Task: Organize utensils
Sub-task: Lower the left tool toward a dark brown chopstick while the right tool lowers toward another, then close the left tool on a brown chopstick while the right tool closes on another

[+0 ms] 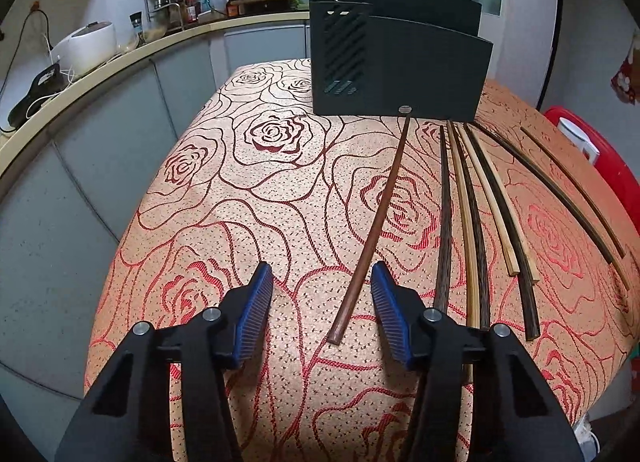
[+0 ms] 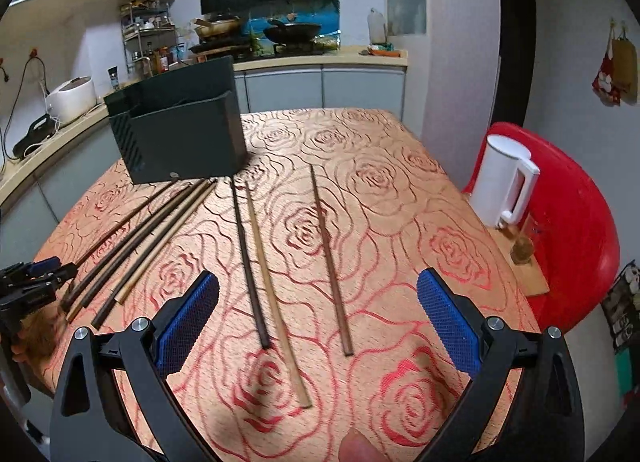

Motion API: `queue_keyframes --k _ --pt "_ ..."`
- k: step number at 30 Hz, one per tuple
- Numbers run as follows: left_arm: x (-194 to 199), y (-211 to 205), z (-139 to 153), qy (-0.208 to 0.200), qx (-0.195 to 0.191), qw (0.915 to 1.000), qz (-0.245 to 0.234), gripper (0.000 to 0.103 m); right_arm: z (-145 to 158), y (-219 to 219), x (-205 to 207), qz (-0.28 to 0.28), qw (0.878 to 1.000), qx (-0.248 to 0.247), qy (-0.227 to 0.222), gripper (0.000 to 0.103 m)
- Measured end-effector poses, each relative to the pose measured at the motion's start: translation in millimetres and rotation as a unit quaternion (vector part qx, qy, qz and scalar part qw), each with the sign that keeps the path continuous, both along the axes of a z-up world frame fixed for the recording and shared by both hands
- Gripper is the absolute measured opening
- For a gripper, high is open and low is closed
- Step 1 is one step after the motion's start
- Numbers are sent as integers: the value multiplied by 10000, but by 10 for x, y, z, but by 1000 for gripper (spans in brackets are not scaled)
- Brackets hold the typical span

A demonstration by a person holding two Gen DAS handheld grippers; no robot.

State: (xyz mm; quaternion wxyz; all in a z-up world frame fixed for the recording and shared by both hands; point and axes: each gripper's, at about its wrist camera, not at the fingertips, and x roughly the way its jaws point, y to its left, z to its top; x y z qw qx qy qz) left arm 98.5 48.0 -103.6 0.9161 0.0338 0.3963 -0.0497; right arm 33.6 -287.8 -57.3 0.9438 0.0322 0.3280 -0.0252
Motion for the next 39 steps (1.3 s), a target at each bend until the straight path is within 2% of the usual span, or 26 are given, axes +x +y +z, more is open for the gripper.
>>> queue_keyframes --k 2,7,14,19,23,25,26,31,33,36,39 --pt "-16 -25 5 -28 7 9999 -111 42 -45 -100 -4 -69 9999 64 119 96" --pt "-63 -138 5 -105 56 9993 -359 11 -157 -320 -58 -244 9992 98 296 96" --pt "-96 -120 12 -92 12 9992 -389 10 -335 -380 -75 -181 9989 92 428 96" --pt "-96 -97 12 -83 -29 9994 -324 10 -406 -250 7 112 9989 -102 443 78" --pt "-101 -95 10 -100 3 9994 -335 10 -485 -203 112 270 9977 -188 597 55" --pt "-100 -94 9 -110 7 9994 -331 10 -508 -225 131 307 9977 -119 590 49" --pt "-102 -94 9 -111 3 9994 -331 10 -504 -241 139 281 9978 -123 587 43" --pt "-116 -114 2 -154 42 9994 -313 10 -519 -255 95 249 9984 -57 514 36" --pt "-120 -113 2 -159 44 9994 -317 10 -518 -221 83 333 9982 -95 499 25" --pt "-118 -114 9 -138 39 9993 -341 9 -516 -157 86 462 9976 -203 473 15" --pt "-123 -126 18 -107 64 9991 -398 9 -512 -140 88 544 9972 -196 479 10"
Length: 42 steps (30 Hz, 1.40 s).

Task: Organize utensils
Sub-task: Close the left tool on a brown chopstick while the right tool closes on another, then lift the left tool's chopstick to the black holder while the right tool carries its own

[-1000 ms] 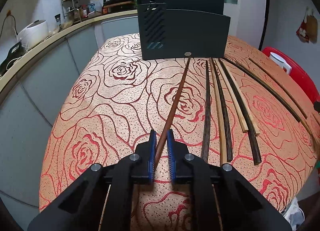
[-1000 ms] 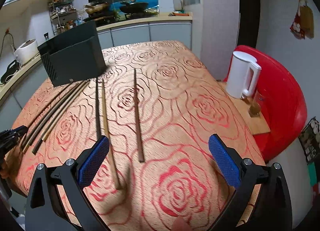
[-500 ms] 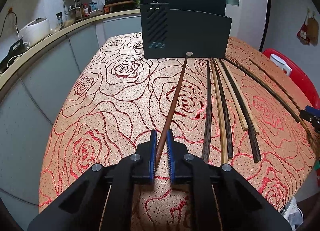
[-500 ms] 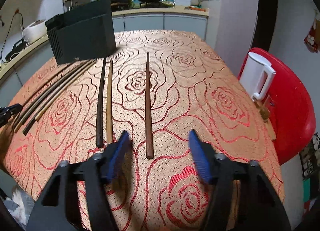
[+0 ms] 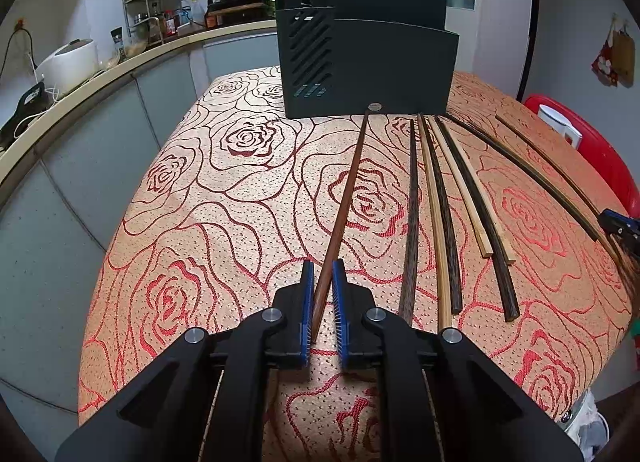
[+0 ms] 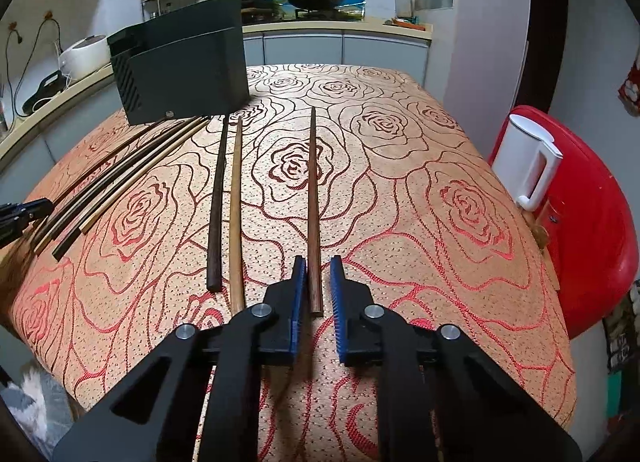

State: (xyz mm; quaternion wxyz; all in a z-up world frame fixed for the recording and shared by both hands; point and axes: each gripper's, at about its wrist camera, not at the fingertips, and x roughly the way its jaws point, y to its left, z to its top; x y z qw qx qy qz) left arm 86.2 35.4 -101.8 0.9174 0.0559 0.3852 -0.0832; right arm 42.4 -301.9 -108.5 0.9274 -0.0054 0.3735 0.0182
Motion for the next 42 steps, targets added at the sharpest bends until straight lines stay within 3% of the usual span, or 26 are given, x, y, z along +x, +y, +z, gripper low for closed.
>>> queue_keyframes --k 5,10,24,31,42 --pt "-64 2 104 -76 52 9999 -46 8 25 -16 -25 17 9999 134 83 8" --pt "-172 50 373 -381 15 9992 -92 6 183 -7 -114 37 9997 225 -126 7" --pt "-325 106 1151 -1198 -249 9923 -205 6 1205 102 -324 354 9881 464 -1422 7" --pt "-217 113 1529 -1596 -365 9857 -401 6 1573 186 -203 549 9802 509 -1834 7" --pt "127 210 1767 -1661 -583 9834 -433 6 1830 239 254 674 9794 552 -1820 7"
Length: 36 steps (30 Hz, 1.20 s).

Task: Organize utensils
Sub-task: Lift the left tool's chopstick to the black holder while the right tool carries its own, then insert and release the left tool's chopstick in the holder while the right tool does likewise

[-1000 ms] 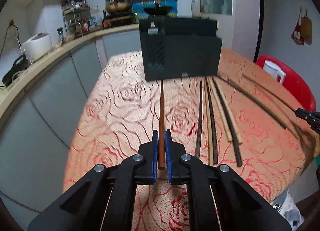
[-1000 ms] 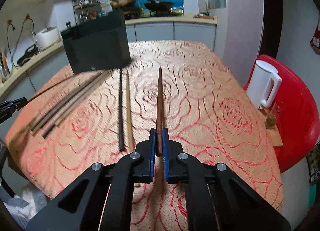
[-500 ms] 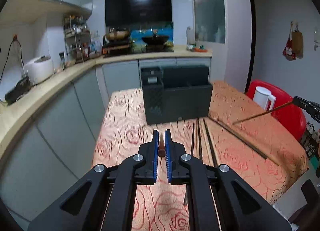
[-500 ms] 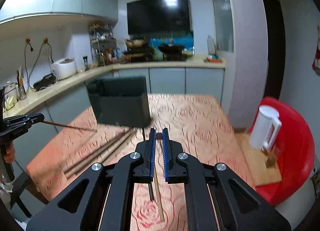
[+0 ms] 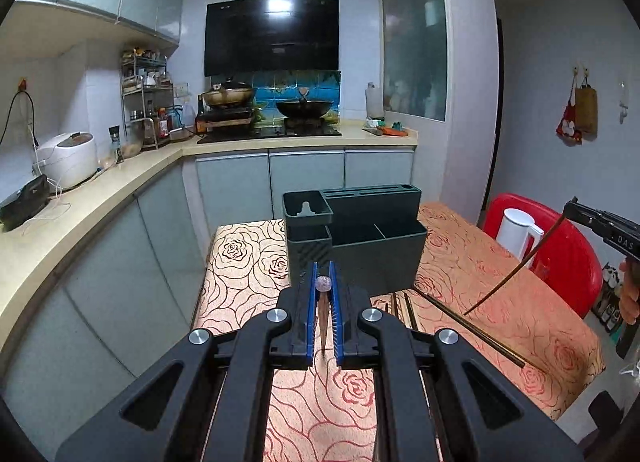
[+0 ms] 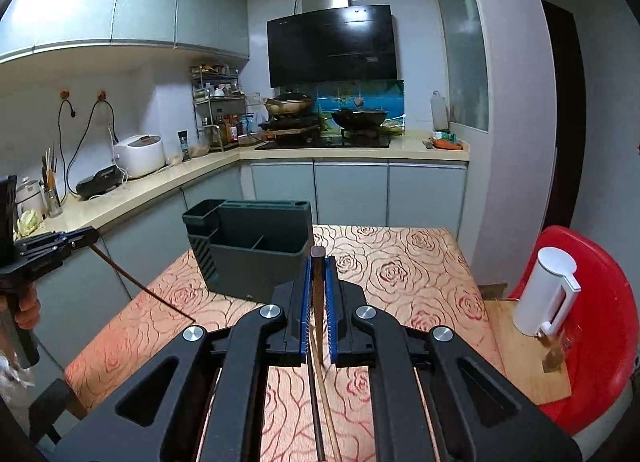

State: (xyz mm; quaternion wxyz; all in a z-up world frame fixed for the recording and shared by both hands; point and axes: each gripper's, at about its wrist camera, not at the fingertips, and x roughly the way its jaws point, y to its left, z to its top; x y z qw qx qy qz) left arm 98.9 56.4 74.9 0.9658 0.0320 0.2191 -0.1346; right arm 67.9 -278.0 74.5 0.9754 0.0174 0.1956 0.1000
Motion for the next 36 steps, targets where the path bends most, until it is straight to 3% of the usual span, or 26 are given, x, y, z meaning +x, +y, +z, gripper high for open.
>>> queue_keyframes --k 9,15,27,31,36 --pt "353 -17 216 221 231 9994 -95 6 304 74 447 11 9999 -118 72 7" --pt "579 -52 547 311 67 9988 -369 6 580 132 603 200 9997 39 -94 7" --pt "1014 -420 1388 -256 -294 9973 -622 6 1050 290 968 412 9984 127 -376 7" --pt "1210 -610 1482 -393 -243 9973 -565 6 1074 321 1130 459 9982 227 -307 7" --pt "1524 -811 1343 -389 -117 9985 -372 6 1008 429 1326 502 9984 173 -173 7"
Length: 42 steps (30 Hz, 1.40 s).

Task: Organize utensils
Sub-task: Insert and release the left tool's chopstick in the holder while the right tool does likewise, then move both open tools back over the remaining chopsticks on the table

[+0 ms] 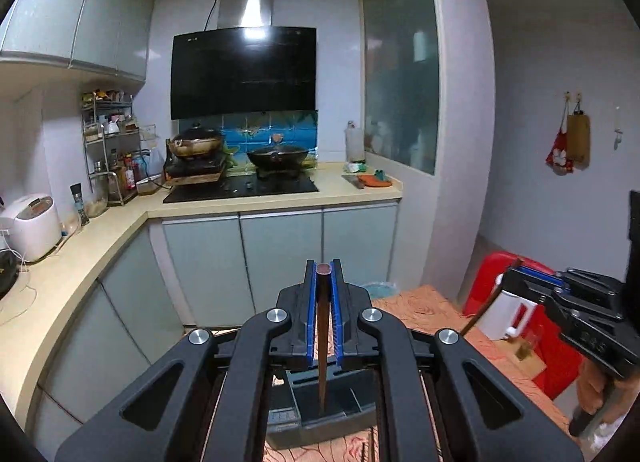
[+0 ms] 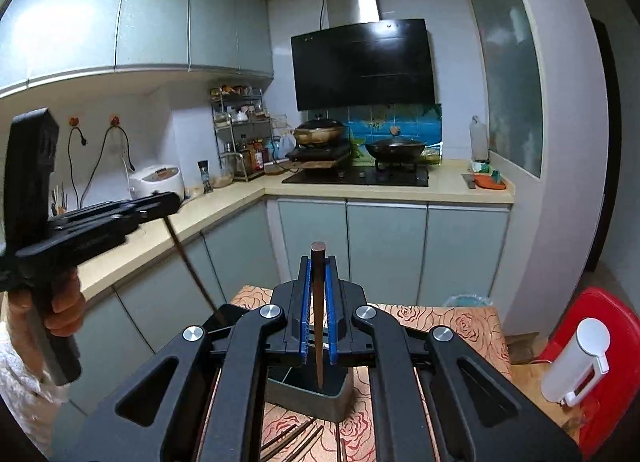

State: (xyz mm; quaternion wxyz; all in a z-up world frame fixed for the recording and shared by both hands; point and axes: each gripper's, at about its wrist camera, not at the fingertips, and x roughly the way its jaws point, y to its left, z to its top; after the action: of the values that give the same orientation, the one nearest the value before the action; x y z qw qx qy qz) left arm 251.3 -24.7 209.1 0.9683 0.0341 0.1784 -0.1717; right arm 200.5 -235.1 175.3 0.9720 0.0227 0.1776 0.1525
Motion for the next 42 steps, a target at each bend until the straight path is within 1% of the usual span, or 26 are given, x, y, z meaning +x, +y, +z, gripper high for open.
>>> queue_keyframes --k 4,11,14,17,18,20,21,22,23,24,25,26,27,33,37,40,42 --pt "225 -62 -277 201 56 9998 71 6 -108 54 171 -9 9998 -44 191 7" --pt "467 -60 -773 738 213 9968 222 6 -460 142 434 -38 9975 -176 681 7" --pt "505 -27 -876 847 218 9958 260 6 -588 163 513 -63 9963 -196 829 7" --pt "515 2 -926 863 233 9956 298 7 -662 179 548 -61 9956 -190 920 8" --pt "514 3 -933 863 241 9955 311 9 -672 174 557 -63 9957 -168 911 8" --pt "501 29 -943 845 235 9955 358 20 -671 163 563 -68 9958 -138 906 8" --pt "497 28 -937 838 222 9955 374 36 -667 154 575 -64 9958 -122 910 10" --pt "486 50 -927 825 191 9956 408 49 -668 152 579 -71 9957 -120 912 12" --pt "470 77 -913 801 143 9957 433 54 -664 155 580 -87 9957 -119 914 22" --pt "447 107 -898 775 100 9959 450 60 -658 157 577 -122 9958 -118 904 41" --pt "422 105 -884 762 80 9960 462 65 -650 157 564 -171 9959 -109 876 49" --pt "397 138 -871 738 54 9961 489 68 -634 140 535 -280 9964 -80 794 60" --pt "371 171 -858 707 32 9961 526 73 -615 134 511 -348 9967 -62 726 62" --pt "201 365 -793 596 -146 9964 592 81 -500 98 422 -505 9974 -175 485 64" --pt "9 442 -791 446 -133 9972 588 86 -387 16 270 -689 9972 -203 205 64" --pt "-147 517 -852 429 -143 9975 548 88 -339 -50 119 -754 9969 -217 43 64" --pt "-249 573 -933 500 -189 9973 508 89 -343 -115 -20 -746 9970 -186 -18 64"
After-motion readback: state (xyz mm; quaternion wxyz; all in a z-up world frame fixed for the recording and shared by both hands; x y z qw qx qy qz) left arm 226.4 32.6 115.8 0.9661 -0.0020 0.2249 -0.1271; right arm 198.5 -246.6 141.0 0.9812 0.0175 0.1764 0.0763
